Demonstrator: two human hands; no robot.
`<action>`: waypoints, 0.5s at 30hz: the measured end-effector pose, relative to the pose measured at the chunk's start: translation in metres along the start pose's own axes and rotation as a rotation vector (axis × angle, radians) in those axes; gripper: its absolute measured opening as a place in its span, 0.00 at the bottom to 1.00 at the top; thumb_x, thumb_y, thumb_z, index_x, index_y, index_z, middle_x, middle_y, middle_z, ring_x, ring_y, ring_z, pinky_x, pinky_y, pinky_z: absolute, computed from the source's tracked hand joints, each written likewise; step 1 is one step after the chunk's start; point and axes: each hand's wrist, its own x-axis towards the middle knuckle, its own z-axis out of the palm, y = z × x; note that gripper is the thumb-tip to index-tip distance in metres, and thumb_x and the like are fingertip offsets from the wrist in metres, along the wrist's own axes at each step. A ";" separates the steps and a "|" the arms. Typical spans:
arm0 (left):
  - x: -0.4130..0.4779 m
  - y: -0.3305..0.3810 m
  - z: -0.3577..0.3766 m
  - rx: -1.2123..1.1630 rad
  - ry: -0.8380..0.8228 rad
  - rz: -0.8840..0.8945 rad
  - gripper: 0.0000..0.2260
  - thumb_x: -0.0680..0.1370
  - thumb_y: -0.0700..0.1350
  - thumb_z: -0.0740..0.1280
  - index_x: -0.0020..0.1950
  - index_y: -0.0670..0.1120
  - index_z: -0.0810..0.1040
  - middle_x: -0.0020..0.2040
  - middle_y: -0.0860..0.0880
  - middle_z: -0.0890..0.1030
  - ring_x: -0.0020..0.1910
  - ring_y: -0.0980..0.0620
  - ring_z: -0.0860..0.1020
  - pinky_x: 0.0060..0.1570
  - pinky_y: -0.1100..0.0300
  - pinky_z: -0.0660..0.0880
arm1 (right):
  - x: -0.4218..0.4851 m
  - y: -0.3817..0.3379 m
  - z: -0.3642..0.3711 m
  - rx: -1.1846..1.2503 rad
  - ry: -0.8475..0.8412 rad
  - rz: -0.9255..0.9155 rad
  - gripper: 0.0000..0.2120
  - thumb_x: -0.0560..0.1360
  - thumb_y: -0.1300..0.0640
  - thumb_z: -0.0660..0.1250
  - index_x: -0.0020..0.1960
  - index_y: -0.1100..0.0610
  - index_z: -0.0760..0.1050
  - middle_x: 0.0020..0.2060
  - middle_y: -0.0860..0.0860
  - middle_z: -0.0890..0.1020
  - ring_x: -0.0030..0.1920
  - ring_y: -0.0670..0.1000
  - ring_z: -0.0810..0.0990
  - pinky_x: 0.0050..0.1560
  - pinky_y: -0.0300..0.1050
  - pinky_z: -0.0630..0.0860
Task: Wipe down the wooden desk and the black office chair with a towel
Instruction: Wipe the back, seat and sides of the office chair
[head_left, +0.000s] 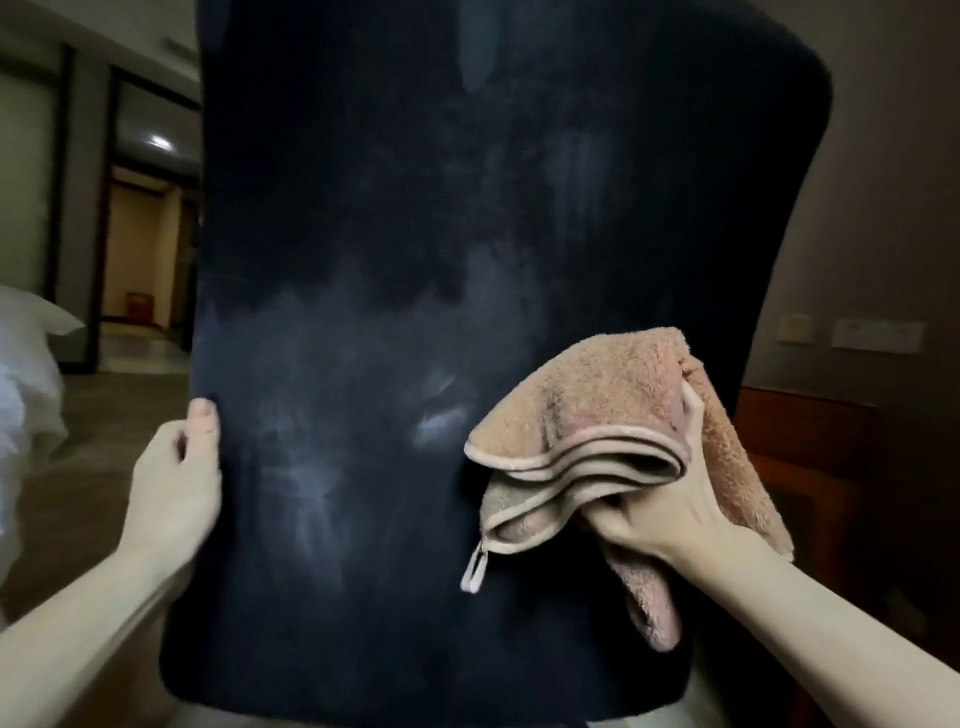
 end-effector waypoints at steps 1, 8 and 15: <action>-0.004 0.002 0.003 -0.037 0.043 -0.027 0.30 0.84 0.67 0.51 0.43 0.41 0.72 0.39 0.46 0.76 0.38 0.47 0.73 0.37 0.50 0.64 | -0.001 0.007 -0.001 0.003 -0.025 -0.019 0.17 0.73 0.45 0.61 0.41 0.55 0.83 0.32 0.50 0.82 0.45 0.63 0.85 0.78 0.60 0.50; -0.005 0.017 -0.011 -0.038 0.023 -0.159 0.28 0.84 0.65 0.54 0.40 0.42 0.73 0.39 0.48 0.75 0.39 0.48 0.71 0.41 0.53 0.65 | 0.041 0.005 -0.016 0.028 -0.104 0.079 0.25 0.72 0.44 0.62 0.55 0.60 0.85 0.51 0.59 0.85 0.57 0.69 0.81 0.76 0.58 0.51; -0.040 0.032 -0.020 -0.245 0.108 -0.370 0.18 0.83 0.56 0.64 0.42 0.43 0.76 0.42 0.45 0.78 0.43 0.42 0.76 0.50 0.55 0.73 | 0.047 -0.008 -0.051 0.056 -0.390 0.160 0.31 0.73 0.42 0.58 0.70 0.57 0.75 0.67 0.61 0.78 0.68 0.68 0.72 0.75 0.62 0.61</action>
